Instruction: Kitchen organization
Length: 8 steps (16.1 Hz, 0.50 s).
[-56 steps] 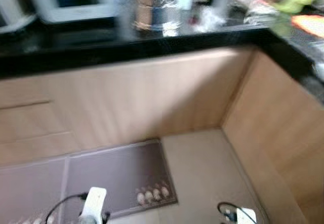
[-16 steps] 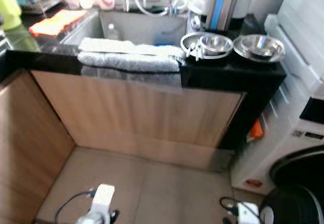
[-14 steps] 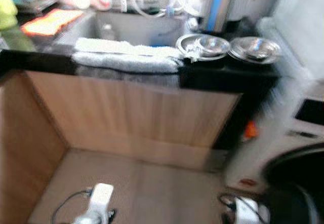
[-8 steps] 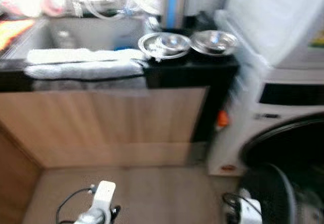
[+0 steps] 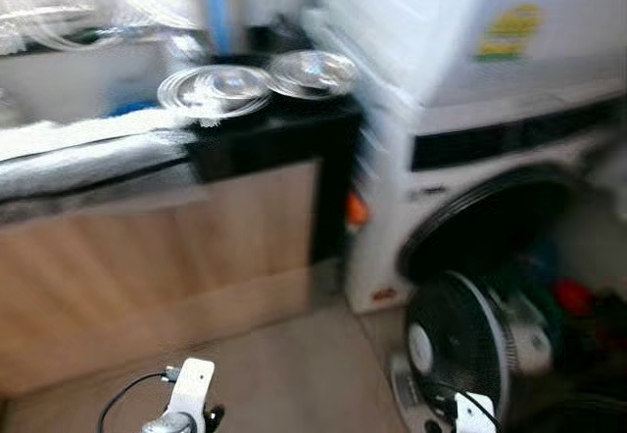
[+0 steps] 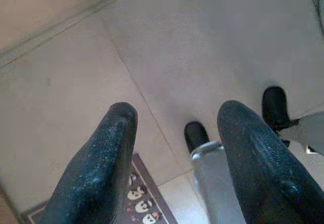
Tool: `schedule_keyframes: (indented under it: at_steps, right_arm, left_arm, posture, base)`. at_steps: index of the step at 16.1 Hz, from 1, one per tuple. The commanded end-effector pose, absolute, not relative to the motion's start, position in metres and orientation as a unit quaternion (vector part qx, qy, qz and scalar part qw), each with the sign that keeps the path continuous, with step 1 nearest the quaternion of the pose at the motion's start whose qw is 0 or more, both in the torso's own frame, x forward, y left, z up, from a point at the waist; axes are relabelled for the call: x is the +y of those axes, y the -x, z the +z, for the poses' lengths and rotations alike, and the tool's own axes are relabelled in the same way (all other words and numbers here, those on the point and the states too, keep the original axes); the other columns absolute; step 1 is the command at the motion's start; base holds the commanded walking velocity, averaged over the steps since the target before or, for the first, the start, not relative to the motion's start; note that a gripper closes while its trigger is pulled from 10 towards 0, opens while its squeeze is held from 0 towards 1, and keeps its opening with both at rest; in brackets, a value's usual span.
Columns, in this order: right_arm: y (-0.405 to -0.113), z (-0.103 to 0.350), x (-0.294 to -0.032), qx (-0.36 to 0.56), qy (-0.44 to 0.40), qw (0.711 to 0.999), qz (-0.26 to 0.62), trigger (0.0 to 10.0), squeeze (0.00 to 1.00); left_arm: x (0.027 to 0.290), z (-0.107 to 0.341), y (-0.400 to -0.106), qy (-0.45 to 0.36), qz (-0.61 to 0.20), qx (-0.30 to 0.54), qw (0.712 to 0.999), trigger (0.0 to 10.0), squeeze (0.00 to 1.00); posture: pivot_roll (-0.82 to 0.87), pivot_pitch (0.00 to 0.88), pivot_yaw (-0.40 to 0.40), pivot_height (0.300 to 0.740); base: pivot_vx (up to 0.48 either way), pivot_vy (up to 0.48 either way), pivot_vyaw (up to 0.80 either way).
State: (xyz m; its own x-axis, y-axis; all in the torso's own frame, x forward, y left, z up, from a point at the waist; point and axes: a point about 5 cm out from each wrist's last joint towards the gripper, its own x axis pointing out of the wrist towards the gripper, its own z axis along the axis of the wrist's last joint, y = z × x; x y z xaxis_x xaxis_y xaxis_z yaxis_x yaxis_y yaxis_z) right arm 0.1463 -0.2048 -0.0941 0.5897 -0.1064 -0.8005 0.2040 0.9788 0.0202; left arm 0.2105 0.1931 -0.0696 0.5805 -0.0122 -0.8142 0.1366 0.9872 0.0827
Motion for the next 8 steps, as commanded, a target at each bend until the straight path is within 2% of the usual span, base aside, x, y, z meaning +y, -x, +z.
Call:
schedule_keyframes:
  at_steps: [1,8]
  right_arm:
    - [-0.1491,-0.0927,-0.2046,0.436,-0.059,0.894,-0.084,10.0,0.00]
    - [-0.1496,-0.0927,-0.2050,0.441,-0.047,0.893,-0.075,10.0,0.00]
  left_arm:
    - [0.1952,-0.0717,-0.2064,-0.067,-0.041,0.464,0.882,10.0,0.00]
    - [0.1945,-0.0718,-0.2064,-0.067,-0.043,0.464,0.882,10.0,0.00]
  posture:
    - [0.02,0.040,0.021,0.740]
    - [0.02,0.040,0.017,0.740]
  base:
    - [0.000,0.000,0.00]
    - [0.000,0.000,0.00]
